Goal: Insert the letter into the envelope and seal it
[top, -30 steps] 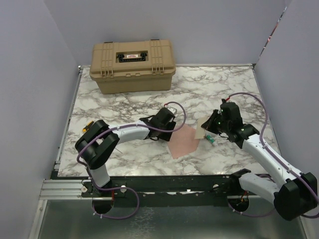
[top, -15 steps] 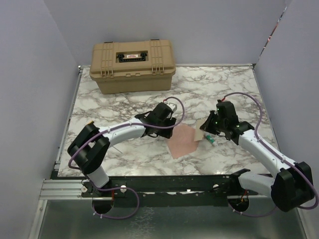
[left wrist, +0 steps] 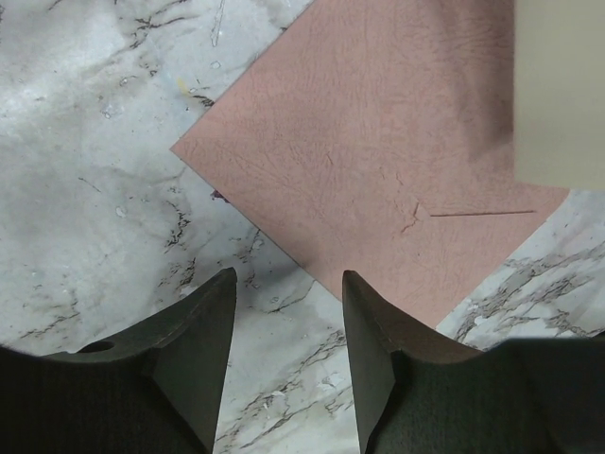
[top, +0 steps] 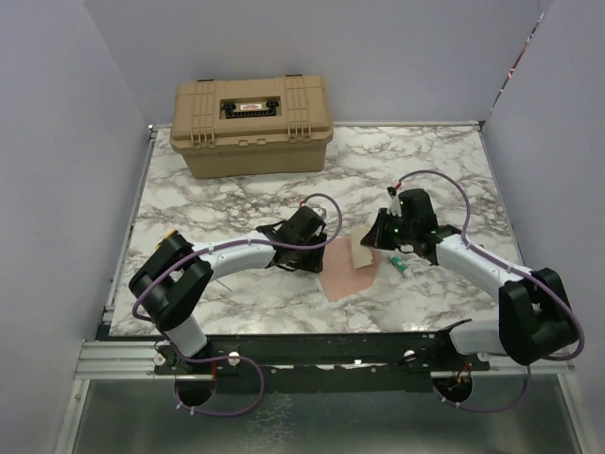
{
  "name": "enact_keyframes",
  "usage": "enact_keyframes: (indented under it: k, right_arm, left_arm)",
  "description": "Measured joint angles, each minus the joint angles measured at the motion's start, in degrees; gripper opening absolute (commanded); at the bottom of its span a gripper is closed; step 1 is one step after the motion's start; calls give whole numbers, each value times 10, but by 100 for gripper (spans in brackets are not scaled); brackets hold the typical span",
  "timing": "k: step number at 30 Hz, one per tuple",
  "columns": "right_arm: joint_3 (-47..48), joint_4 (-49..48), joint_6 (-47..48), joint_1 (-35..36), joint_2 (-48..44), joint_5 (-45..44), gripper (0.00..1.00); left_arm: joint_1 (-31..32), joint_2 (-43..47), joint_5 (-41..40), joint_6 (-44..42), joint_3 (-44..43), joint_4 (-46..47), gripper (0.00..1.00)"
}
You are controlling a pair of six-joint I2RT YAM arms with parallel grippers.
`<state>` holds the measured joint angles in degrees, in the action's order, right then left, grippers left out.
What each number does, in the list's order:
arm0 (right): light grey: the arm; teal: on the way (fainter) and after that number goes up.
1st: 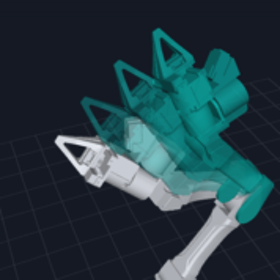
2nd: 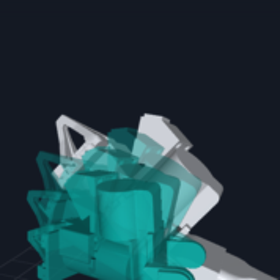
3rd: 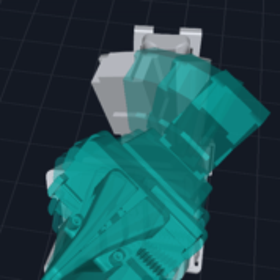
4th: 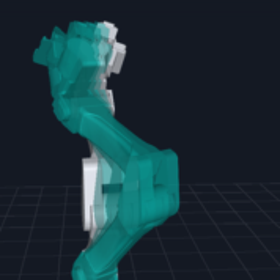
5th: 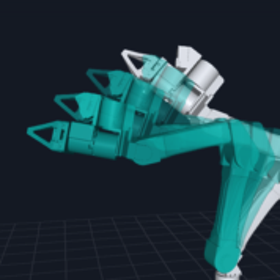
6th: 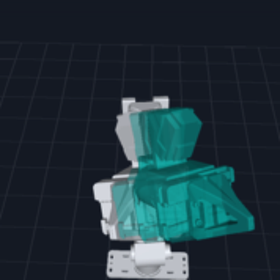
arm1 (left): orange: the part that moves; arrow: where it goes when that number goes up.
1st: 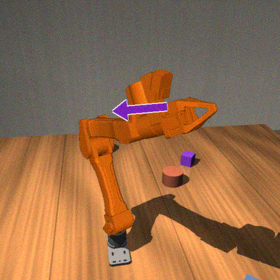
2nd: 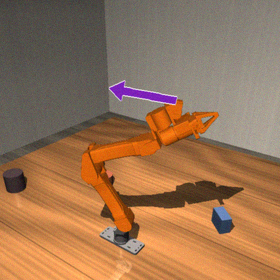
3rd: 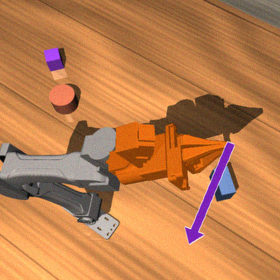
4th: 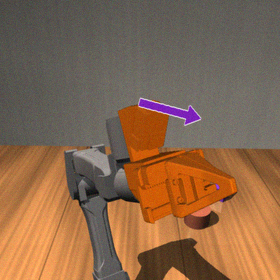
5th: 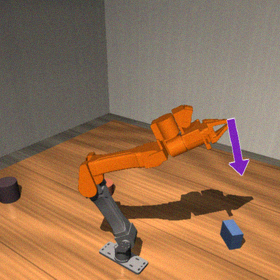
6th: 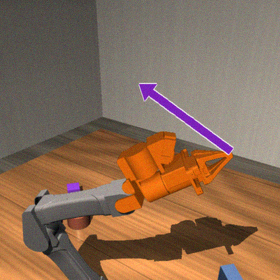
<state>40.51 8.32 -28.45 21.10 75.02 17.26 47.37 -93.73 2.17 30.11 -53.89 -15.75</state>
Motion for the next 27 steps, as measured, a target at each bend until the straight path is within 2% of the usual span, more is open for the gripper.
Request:
enact_keyframes:
  k: [12, 19, 27]
  right_arm:
    - [-55, -67, 7, 0, 47, 74, 1]
    - [-103, -121, -62, 0, 56, 87, 1]
    - [-132, -125, -158, 0, 22, 45, 1]
  left_arm:
    - [0, -24, 8, 36, 2, 16, 48]
    - [0, -31, 8, 55, 2, 33, 42]
    - [-1, -34, 2, 88, 10, 57, 37]
